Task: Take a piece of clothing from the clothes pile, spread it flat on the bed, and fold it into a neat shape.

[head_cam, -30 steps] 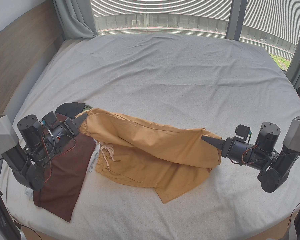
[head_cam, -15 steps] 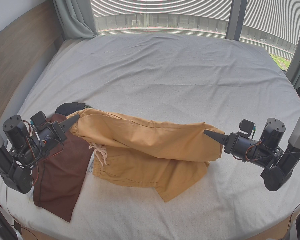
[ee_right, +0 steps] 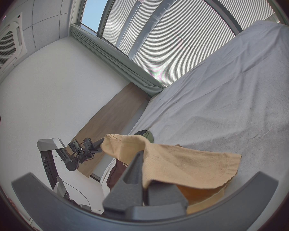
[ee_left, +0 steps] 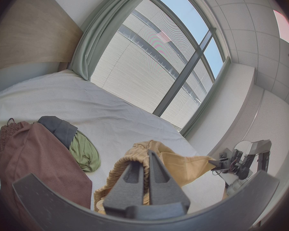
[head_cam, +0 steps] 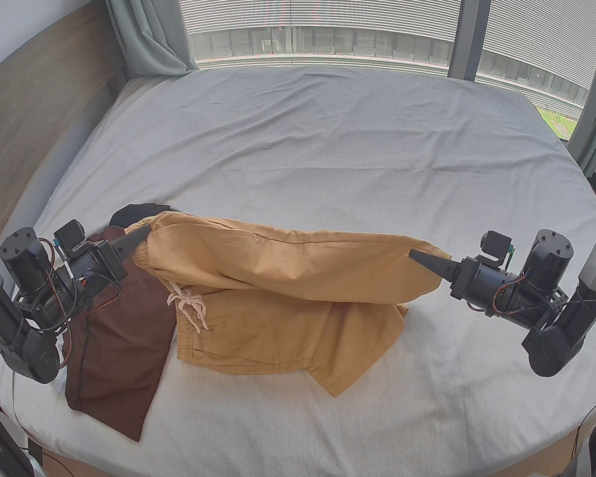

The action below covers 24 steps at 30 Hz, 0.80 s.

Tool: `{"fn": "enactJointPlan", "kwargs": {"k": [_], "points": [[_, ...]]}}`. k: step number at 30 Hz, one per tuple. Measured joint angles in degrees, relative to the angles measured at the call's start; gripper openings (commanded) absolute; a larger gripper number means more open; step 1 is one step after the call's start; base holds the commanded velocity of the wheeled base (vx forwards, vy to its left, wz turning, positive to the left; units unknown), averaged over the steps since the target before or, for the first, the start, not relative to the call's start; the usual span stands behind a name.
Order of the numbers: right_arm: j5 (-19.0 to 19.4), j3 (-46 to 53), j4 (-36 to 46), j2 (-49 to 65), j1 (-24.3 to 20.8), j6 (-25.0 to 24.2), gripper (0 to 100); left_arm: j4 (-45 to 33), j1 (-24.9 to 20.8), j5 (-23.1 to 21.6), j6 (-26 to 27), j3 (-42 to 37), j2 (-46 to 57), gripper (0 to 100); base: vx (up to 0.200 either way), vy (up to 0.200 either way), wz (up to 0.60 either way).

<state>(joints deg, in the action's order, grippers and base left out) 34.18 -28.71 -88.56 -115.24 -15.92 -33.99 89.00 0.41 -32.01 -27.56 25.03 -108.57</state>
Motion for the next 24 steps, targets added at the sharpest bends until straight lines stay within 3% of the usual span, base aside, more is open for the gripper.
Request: {"fn": "enactJointPlan", "kwargs": {"k": [5, 24], "points": [[0.06, -0.17, -0.01, 0.05, 1.71, 0.11, 0, -0.05, -0.26, 0.27, 2.3, 1.01, -2.29, 0, 0.0, 0.0, 0.0], [0.44, -0.09, -0.01, 0.57, 4.82, 0.2, 0, -0.05, 0.49, 2.68, 1.46, 4.62, -5.29, 0, 0.0, 0.0, 0.0]]}}
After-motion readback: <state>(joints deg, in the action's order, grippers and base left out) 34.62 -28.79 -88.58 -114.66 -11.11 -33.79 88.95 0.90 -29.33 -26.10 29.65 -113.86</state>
